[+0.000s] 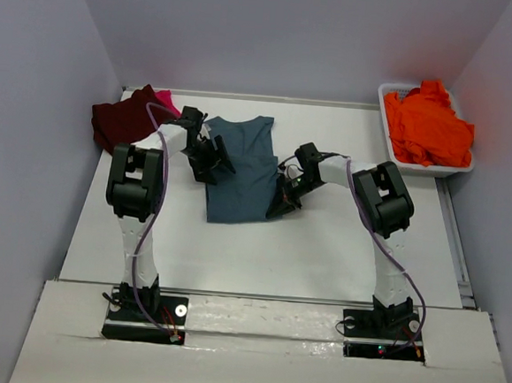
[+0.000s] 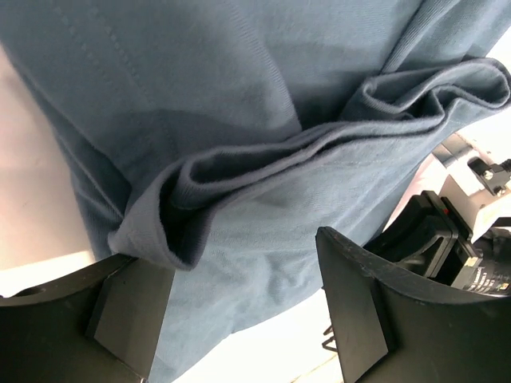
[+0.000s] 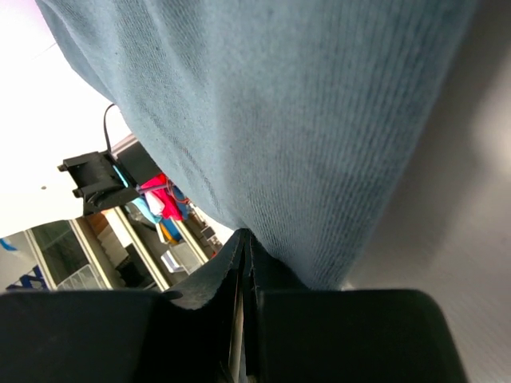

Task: Fold and stack the t-shirts
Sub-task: Fold the tshirt

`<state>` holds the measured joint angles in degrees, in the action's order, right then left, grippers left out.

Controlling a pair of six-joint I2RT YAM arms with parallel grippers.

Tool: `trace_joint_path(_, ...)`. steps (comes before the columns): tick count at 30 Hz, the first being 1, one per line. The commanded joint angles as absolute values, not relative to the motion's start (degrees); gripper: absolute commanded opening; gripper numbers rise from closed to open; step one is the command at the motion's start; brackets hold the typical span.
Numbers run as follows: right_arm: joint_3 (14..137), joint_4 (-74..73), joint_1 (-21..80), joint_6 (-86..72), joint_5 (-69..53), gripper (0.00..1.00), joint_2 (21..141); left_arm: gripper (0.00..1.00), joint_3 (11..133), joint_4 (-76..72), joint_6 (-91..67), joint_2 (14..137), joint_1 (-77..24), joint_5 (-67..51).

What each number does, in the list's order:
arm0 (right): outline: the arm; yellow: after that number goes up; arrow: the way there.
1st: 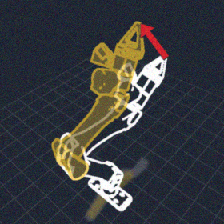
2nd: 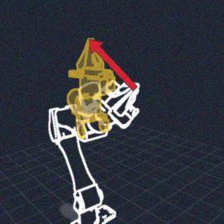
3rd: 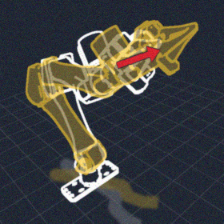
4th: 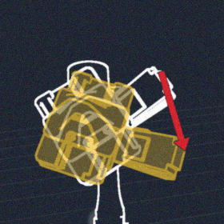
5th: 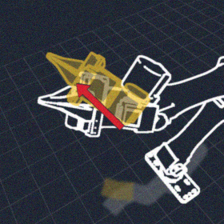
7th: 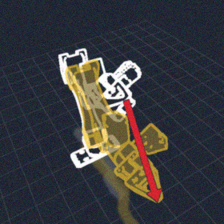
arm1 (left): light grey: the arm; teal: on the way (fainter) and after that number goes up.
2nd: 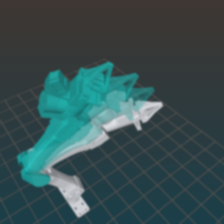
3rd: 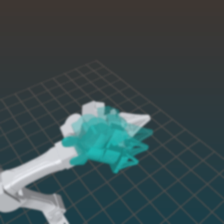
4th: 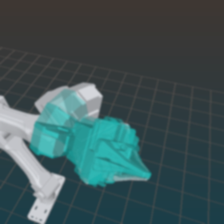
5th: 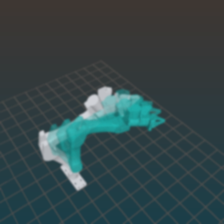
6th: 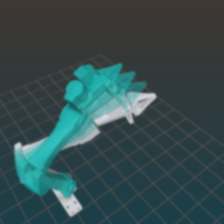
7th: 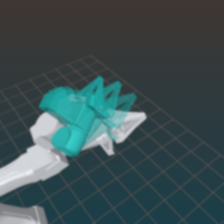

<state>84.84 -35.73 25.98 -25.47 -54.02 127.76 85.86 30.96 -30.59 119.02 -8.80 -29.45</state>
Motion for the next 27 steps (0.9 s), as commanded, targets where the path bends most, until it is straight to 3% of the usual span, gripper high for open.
trace_joint_path(1, 80.8, -40.0, 26.8, -28.9, -50.5, 0.07, 129.4, 0.82, 89.1, 33.0, -27.9, 120.5, -7.6, -27.6)
trace_joint_path(21, 78.5, -39.6, 26.8, -28.0, -49.7, 0.07, 129.6, 0.81, 102.5, 37.4, -25.4, 125.4, -1.8, -28.6)
trace_joint_path(27, 77.5, -39.6, 26.8, -26.6, -46.3, 0.09, 124.2, 0.83, 96.7, 38.1, -24.5, 120.9, -1.8, -23.8)
